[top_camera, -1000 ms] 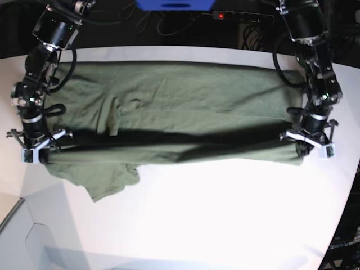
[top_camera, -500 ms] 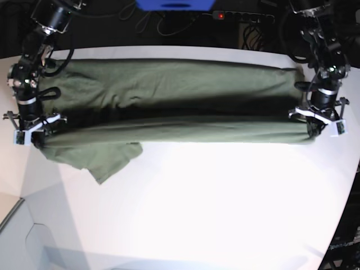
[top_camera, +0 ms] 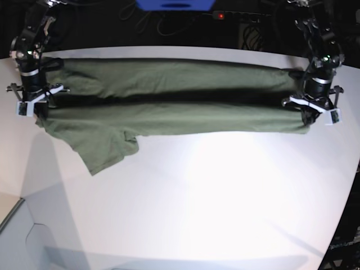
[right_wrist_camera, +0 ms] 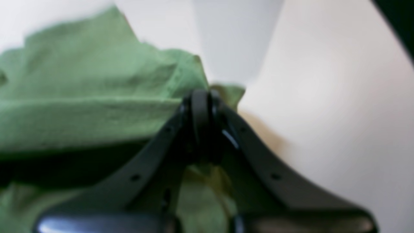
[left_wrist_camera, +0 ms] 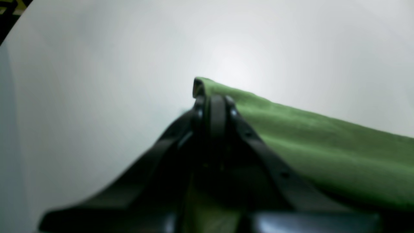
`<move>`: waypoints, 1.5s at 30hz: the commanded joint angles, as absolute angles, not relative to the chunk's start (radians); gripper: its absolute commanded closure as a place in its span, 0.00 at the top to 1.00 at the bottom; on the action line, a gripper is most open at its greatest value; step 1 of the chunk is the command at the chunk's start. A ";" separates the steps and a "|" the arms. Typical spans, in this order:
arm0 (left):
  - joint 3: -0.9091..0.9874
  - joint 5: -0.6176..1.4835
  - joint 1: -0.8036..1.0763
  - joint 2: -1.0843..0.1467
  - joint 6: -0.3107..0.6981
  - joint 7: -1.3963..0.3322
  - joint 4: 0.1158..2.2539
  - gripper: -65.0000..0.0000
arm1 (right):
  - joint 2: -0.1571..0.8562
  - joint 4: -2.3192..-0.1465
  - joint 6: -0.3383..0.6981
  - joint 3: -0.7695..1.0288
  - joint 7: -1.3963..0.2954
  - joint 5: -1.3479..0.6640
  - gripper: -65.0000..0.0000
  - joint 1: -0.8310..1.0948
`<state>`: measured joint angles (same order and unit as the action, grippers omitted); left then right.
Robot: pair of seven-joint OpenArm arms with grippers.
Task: Layout the t-shirt on the table in an organized manner, then fold the t-shirt properly
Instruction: 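Fold the hem over toward the collar edge with both grippers, then grasp the loose sleeve with the right gripper and tuck it under the fold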
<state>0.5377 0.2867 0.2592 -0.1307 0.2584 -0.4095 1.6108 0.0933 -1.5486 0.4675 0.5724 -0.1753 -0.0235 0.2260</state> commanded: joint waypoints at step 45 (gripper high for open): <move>0.536 0.286 0.246 -0.134 0.255 -0.397 1.475 0.34 | 0.131 -1.234 0.572 0.320 -0.552 0.008 0.65 -0.303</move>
